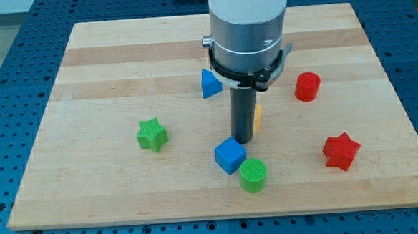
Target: Slide the green circle towards the green star
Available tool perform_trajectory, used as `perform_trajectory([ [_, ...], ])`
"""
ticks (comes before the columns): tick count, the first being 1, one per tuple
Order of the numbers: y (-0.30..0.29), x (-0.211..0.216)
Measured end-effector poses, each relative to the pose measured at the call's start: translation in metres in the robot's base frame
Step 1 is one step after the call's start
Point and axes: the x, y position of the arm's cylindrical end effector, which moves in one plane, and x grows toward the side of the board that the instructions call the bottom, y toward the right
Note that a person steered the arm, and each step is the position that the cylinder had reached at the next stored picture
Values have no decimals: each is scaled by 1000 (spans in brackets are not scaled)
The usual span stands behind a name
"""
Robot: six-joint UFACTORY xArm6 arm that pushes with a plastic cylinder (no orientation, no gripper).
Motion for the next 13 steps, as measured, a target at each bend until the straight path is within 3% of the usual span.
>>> perform_trajectory([
  [3,7,0],
  [5,34,70],
  [7,43,79],
  [8,79,110],
  [11,57,111],
  [13,-5,111],
])
